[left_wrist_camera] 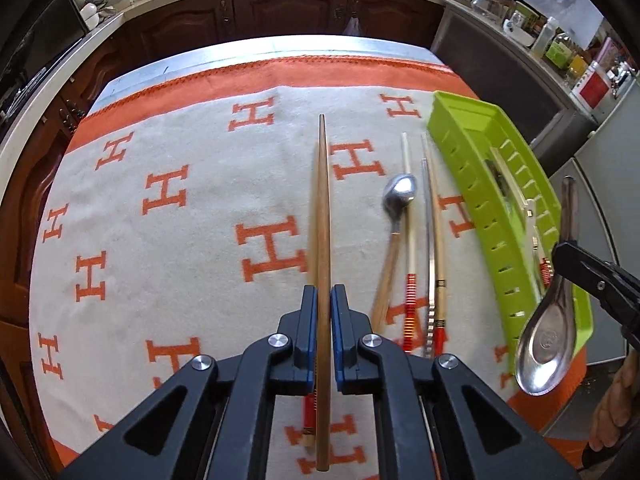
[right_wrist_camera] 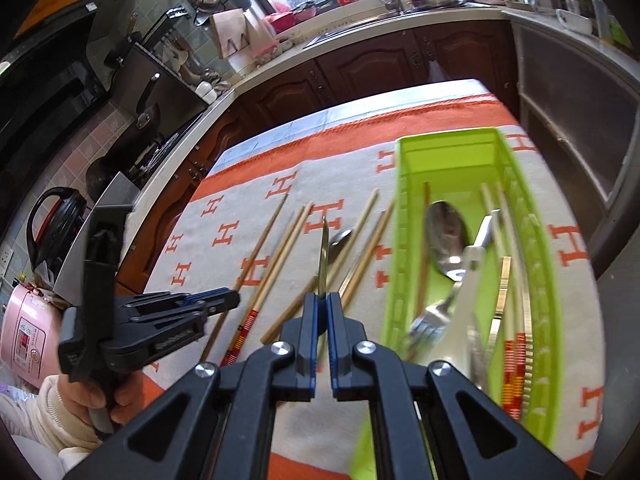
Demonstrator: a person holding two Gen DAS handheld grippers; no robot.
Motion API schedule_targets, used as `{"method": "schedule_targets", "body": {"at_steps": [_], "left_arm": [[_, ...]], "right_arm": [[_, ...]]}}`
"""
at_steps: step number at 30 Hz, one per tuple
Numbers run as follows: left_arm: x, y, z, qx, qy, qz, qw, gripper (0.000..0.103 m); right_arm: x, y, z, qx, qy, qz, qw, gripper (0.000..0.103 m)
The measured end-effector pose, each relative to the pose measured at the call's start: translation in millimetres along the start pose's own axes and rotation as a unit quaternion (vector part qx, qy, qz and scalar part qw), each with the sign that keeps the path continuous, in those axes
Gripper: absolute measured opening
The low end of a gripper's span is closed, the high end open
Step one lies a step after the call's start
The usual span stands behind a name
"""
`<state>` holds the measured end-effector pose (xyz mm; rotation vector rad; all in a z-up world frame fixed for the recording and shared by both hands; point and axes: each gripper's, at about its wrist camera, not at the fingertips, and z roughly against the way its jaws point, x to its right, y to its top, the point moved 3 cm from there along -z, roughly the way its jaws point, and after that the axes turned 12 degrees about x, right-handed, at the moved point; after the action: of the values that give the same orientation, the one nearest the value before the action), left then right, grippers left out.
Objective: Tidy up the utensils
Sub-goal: 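Grasp a plain wooden chopstick with the left tool while the right tool grasps a thin utensil, then carry the wooden chopstick and thin utensil into the green tray and lower them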
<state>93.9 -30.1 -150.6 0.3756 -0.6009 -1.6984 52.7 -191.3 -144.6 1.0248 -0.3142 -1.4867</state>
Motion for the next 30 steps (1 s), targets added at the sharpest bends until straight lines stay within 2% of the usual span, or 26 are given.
{"method": "schedule_targets", "body": {"at_steps": [6, 9, 13, 18, 21, 27, 30], "left_arm": [[66, 27, 23, 0.010, -0.079, -0.020, 0.9966, 0.004], [103, 38, 21, 0.001, -0.116, -0.025, 0.9930, 0.004], [143, 46, 8, -0.016, -0.143, -0.021, 0.9894, 0.004], [166, 46, -23, -0.045, -0.145, 0.006, 0.9884, 0.005], [172, 45, -46, -0.061, -0.137, 0.017, 0.9885, 0.005], [180, 44, -64, -0.069, -0.123, 0.020, 0.9898, 0.005], [184, 45, -57, -0.059, -0.119, 0.001, 0.9912, 0.016]], "right_arm": [[33, 10, 35, 0.009, -0.074, 0.033, 0.997, 0.004], [47, 14, 47, 0.005, -0.109, 0.060, 0.992, 0.004], [59, 16, 47, -0.014, -0.148, 0.117, 0.982, 0.004], [71, 4, 27, -0.054, -0.154, 0.159, 0.974, 0.004], [74, -3, 15, -0.070, -0.149, 0.158, 0.974, 0.004], [86, -2, 14, -0.058, -0.128, 0.072, 0.988, 0.006], [88, -4, 21, -0.054, -0.120, 0.041, 0.990, 0.007]]}}
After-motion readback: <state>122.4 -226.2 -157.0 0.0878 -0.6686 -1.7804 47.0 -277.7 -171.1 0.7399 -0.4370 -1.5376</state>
